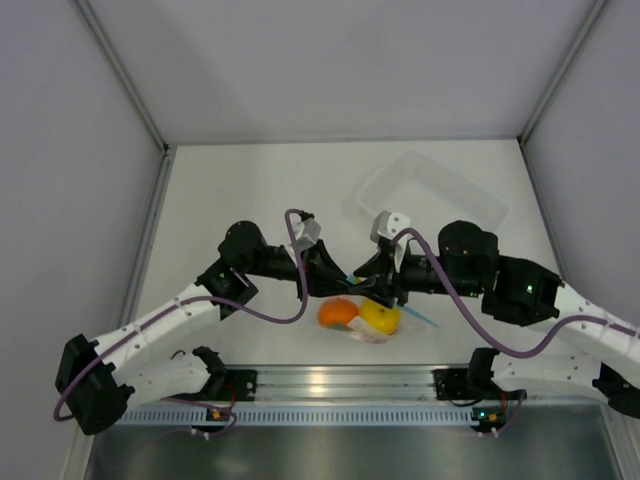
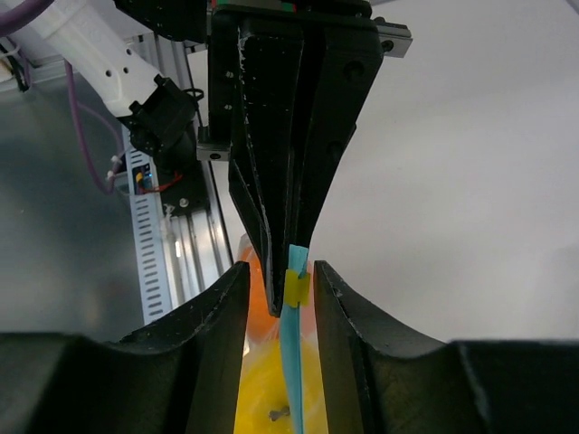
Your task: Open the zip-top bag and remove the fake food
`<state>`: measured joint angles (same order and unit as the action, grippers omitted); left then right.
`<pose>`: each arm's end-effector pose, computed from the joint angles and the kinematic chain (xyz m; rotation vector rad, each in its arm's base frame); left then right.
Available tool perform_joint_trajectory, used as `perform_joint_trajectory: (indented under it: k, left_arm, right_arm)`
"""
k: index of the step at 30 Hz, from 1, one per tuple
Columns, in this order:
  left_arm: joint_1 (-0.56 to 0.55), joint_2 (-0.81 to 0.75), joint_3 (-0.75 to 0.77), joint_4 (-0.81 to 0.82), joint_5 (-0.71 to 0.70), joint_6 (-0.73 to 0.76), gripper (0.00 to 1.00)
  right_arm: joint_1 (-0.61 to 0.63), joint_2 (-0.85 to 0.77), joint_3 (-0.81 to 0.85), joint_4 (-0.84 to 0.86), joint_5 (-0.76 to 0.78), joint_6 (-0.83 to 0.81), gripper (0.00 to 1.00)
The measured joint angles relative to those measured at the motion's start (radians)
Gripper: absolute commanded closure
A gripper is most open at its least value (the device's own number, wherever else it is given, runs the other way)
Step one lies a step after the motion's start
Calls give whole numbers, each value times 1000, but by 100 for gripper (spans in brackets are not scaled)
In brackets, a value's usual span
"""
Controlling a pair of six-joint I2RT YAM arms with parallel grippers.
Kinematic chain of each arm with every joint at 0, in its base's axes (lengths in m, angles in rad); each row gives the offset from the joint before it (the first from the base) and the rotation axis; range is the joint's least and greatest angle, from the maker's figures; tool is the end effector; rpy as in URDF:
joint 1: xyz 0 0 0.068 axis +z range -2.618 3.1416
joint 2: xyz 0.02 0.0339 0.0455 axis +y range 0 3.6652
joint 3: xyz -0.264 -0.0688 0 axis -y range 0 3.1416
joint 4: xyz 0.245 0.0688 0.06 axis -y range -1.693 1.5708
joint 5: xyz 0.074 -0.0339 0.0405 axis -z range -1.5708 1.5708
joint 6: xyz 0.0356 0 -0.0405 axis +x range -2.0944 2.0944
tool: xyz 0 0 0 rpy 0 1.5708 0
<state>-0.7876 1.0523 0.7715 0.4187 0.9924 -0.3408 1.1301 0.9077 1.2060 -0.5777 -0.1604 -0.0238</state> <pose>0.1438 -0.1867 0.3454 1.2132 1.2273 -1.5704 0.0712 0.1643 0.4208 -1.1597 1.5660 0.9029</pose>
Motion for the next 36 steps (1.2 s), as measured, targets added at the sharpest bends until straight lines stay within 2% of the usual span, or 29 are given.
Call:
perform_joint_trajectory:
  k: [4, 5, 6, 19, 24, 28, 32, 36]
  left_arm:
    - [0, 0, 0, 0, 15, 0, 100]
    - [0, 0, 0, 0, 17, 0, 100]
    - [0, 0, 0, 0, 18, 0, 100]
    - [-2, -14, 0, 0, 13, 4, 100]
    - [-2, -16, 0, 0, 12, 3, 100]
    - [-2, -16, 0, -1, 9, 4, 100]
    - [-2, -19, 0, -1, 1, 4, 100]
    - [-7, -34, -1, -2, -65, 5, 100]
  right_arm:
    - [0, 25, 0, 24, -32, 27, 70]
    - [0, 27, 0, 29, -37, 31, 78]
    - [0, 30, 0, 33, -43, 33, 80]
    - [0, 26, -6, 40, -40, 42, 78]
    - [0, 5, -27, 43, -29, 42, 84]
    - [0, 1, -35, 48, -28, 43, 100]
    - [0, -3, -35, 48, -26, 42, 100]
    - [0, -16, -42, 64, -8, 28, 100]
